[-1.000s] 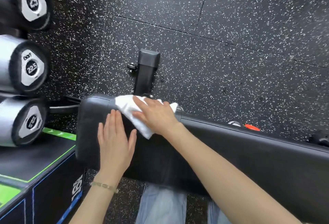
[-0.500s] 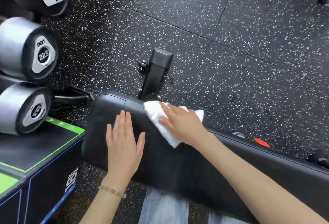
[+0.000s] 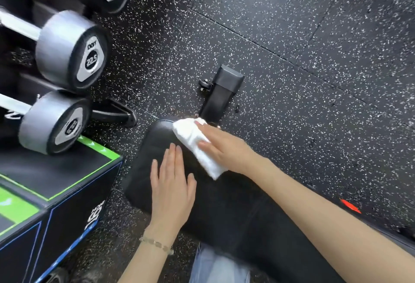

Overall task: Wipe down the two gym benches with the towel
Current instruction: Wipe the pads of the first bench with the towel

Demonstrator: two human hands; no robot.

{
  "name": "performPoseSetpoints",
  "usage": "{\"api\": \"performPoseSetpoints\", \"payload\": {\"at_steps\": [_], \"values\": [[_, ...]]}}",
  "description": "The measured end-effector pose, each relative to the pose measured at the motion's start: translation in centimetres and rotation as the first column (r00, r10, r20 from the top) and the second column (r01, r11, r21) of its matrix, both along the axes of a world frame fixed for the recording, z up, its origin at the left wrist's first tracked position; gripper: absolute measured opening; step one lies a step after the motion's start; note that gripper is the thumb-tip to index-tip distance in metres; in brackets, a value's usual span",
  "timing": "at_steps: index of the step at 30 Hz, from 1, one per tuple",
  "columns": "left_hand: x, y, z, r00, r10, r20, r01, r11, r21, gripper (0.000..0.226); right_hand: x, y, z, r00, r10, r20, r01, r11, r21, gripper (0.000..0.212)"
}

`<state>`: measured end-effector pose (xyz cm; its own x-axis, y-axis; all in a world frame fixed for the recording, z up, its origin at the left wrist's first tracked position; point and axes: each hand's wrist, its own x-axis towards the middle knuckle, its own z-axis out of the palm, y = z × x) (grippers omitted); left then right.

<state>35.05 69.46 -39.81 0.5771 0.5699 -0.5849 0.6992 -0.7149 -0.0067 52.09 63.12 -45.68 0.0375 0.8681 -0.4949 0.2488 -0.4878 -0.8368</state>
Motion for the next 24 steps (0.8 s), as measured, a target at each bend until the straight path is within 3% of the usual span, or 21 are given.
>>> {"api": "performPoseSetpoints", "payload": {"at_steps": [3, 6, 10, 13, 17, 21, 24], "values": [[-0.2, 0.0, -0.1, 1.000, 0.006, 0.008, -0.006, 1.000, -0.004, 0.063, 0.0, -3.2, -0.7, 0.992, 0.068, 0.105, -0.053, 0.988, -0.142, 0.054], [-0.4, -0.1, -0.2, 0.999, 0.021, 0.024, -0.021, 1.000, -0.011, 0.062, -0.2, -2.3, -0.1, 0.988, 0.049, 0.149, -0.029, 0.990, -0.136, 0.053], [-0.9, -0.4, -0.2, 0.999, 0.040, 0.022, -0.039, 0.999, -0.013, 0.062, -1.0, 4.1, -1.8, 0.993, 0.068, 0.094, -0.055, 0.989, -0.135, 0.053], [-1.9, -0.3, 0.0, 0.995, 0.097, 0.023, -0.097, 0.995, 0.009, 0.064, -1.4, 10.1, -2.0, 0.975, 0.200, 0.101, -0.197, 0.979, -0.045, 0.049], [-3.5, 0.2, 0.5, 0.991, 0.136, 0.020, -0.136, 0.990, 0.027, 0.065, -2.8, 14.5, -0.7, 0.873, 0.406, 0.270, -0.393, 0.914, -0.102, 0.049], [-3.8, 0.9, 0.8, 0.990, 0.139, 0.020, -0.140, 0.990, 0.036, 0.065, -3.7, 12.0, -2.1, 0.897, 0.329, 0.295, -0.333, 0.942, -0.036, 0.054], [-3.2, 1.3, 0.8, 0.993, 0.116, 0.037, -0.118, 0.992, 0.036, 0.064, -2.7, 7.5, -1.1, 0.945, 0.158, 0.287, -0.147, 0.987, -0.062, 0.058]]}}
